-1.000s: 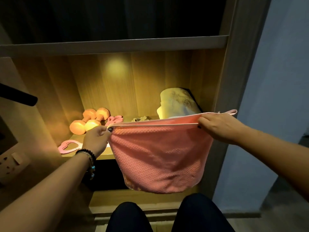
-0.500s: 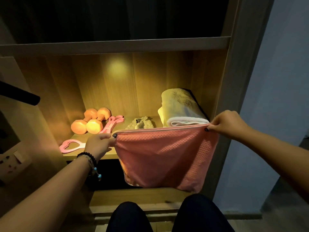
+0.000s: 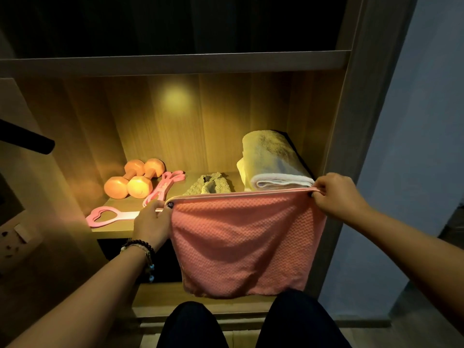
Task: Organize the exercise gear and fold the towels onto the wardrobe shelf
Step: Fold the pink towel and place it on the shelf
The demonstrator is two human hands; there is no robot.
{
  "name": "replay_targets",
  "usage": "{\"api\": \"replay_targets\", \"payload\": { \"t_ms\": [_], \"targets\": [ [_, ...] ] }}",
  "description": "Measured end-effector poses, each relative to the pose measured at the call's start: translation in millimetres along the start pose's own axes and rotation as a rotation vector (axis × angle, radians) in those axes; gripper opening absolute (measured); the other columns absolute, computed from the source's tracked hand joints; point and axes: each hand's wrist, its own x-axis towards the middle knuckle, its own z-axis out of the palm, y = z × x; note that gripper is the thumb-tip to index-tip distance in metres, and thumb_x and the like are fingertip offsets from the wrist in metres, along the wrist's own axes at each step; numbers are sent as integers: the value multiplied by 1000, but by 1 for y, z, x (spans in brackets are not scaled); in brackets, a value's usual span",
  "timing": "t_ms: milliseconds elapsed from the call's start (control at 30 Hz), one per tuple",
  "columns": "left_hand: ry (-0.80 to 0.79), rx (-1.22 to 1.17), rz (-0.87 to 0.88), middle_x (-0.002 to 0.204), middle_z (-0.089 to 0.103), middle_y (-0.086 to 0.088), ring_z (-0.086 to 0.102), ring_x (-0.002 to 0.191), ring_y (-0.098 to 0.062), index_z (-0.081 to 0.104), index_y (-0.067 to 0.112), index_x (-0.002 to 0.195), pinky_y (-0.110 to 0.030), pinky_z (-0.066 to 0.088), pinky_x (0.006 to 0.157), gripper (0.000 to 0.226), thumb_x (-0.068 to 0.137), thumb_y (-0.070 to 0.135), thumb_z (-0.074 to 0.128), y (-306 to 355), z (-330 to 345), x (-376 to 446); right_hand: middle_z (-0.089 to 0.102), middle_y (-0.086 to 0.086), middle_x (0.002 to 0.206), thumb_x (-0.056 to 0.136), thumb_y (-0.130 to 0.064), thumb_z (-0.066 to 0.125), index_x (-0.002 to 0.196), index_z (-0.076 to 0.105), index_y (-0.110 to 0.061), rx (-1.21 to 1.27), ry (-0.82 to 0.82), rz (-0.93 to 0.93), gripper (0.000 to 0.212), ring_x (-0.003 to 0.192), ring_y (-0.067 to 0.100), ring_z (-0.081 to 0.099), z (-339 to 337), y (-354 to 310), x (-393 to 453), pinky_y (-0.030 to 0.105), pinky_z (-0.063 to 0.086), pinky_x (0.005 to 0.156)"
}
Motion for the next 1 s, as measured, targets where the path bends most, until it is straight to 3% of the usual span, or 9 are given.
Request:
{"api": "replay_targets", "payload": {
  "t_ms": [133, 233, 333, 433, 500, 600, 733, 833, 1000],
  "targets": [
    [24, -205, 87, 91, 67, -2, 62, 86, -23, 62, 27, 80, -36, 51, 77, 14, 92, 35, 60, 7, -3, -11, 65, -2, 89, 89, -15, 61, 93, 67, -16, 352, 24, -29, 7, 82, 14, 60, -1, 0, -5, 29, 50, 71],
    [76, -326, 141, 88, 64, 9, 58, 84, -6, 66, 18, 93, -26, 48, 73, 10, 93, 27, 60, 19, -6, -20, 68, 1, 89, 88, -16, 66, 93, 71, -14, 623, 2, 22, 7, 81, 14, 62, 0, 0, -11, 33, 51, 72],
    [143, -444, 190, 91, 65, 11, 57, 86, 2, 66, 15, 98, -20, 45, 72, 13, 93, 26, 60, 30, -13, -25, 69, 2, 88, 86, -20, 68, 85, 73, -19, 573, 37, 154, 5, 84, 17, 63, 11, 8, -11, 37, 52, 74],
    [77, -353, 366, 90, 65, 14, 57, 83, 10, 67, 17, 93, -18, 46, 73, 12, 92, 26, 60, 41, -17, -30, 71, 3, 91, 87, -16, 65, 82, 72, -22, 374, -74, 256, 11, 82, 15, 62, 21, 12, -14, 29, 47, 72],
    [-28, -344, 469, 88, 67, 10, 60, 80, 7, 68, 20, 91, -15, 49, 71, 8, 92, 20, 61, 50, -16, -37, 72, -1, 92, 86, -8, 64, 88, 74, -20, 318, -34, 197, 16, 81, 9, 61, 26, 3, -18, 22, 45, 74],
    [-180, -276, 576, 85, 72, 12, 65, 82, 2, 73, 25, 86, -14, 50, 75, 17, 88, 10, 66, 62, -13, -48, 73, -7, 87, 82, 0, 65, 87, 74, -21, 535, 77, -16, 23, 81, 6, 66, 25, -25, -26, 18, 53, 77],
    [-333, -235, 613, 83, 75, 10, 70, 83, -6, 76, 25, 85, -20, 55, 77, 14, 82, 11, 72, 72, -9, -65, 73, 0, 94, 82, 3, 68, 100, 71, -15, 857, -199, -166, 26, 90, 10, 69, 14, -71, -37, 25, 55, 83],
    [-381, -335, 523, 76, 74, -1, 71, 76, -15, 71, 14, 86, -24, 56, 71, 9, 78, 13, 75, 73, -7, -73, 70, 6, 105, 83, 2, 68, 110, 67, -12, 922, -432, -268, 31, 100, 15, 67, 14, -93, -44, 26, 53, 89],
    [-392, -463, 408, 65, 69, -5, 68, 68, -19, 53, 6, 86, -26, 54, 64, 18, 81, 6, 70, 68, -5, -78, 70, 16, 96, 84, -6, 69, 97, 69, -6, 1078, -490, -233, 13, 87, 19, 66, 22, -113, -47, 29, 54, 79]
  ]
}}
